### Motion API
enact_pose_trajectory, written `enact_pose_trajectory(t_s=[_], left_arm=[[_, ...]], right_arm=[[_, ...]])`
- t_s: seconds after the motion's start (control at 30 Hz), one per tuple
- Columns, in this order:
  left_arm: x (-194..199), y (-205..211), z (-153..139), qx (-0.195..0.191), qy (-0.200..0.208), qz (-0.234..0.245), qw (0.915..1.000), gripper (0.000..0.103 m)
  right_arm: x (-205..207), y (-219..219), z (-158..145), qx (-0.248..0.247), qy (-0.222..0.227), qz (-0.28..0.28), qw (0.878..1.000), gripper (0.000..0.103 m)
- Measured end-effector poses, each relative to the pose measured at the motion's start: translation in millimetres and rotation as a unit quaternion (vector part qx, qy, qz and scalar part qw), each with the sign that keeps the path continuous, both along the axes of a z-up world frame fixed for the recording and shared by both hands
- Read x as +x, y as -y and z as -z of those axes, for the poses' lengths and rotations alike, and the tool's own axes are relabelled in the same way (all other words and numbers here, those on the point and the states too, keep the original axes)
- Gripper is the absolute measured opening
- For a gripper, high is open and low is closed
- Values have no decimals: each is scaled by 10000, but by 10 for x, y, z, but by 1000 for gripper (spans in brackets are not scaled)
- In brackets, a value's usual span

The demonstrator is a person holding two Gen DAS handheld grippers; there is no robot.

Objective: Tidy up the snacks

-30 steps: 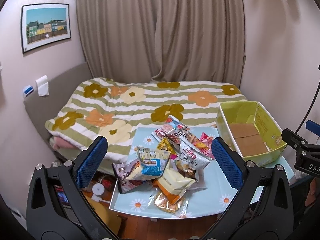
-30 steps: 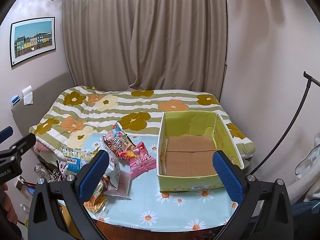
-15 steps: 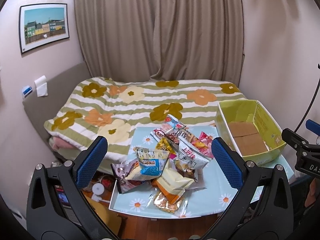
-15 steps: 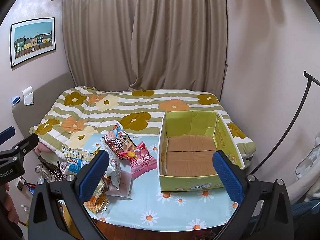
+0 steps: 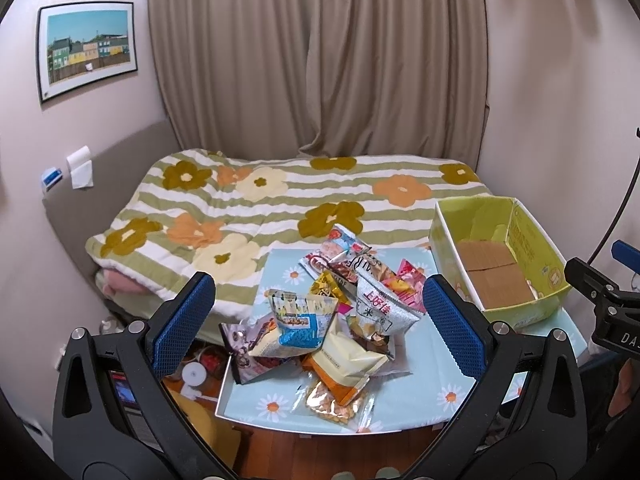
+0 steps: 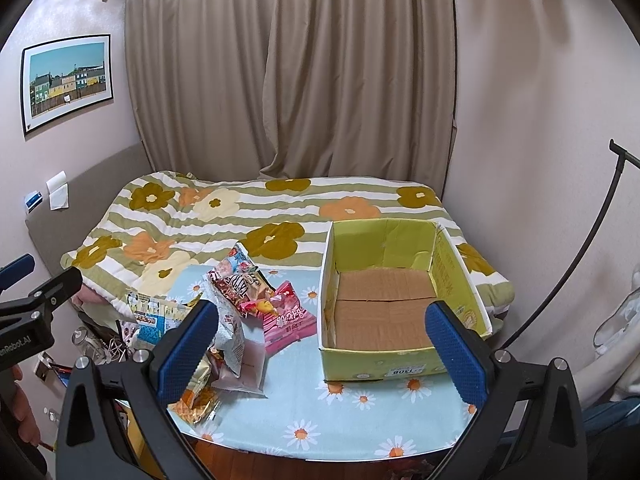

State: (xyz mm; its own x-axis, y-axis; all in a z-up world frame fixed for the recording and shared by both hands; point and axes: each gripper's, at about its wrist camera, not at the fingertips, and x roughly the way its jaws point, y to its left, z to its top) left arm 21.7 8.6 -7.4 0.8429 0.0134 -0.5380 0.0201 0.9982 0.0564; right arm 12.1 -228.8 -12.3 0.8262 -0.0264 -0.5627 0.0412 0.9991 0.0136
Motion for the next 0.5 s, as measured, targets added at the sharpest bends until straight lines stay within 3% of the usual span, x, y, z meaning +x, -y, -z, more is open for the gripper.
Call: enact_pose_trajectory(t_s=[0.5], left_arm=[[-5, 2, 7, 1, -17, 0, 10000, 103]], right_arm=[[-10, 16, -13, 23, -8, 23, 10000, 103]])
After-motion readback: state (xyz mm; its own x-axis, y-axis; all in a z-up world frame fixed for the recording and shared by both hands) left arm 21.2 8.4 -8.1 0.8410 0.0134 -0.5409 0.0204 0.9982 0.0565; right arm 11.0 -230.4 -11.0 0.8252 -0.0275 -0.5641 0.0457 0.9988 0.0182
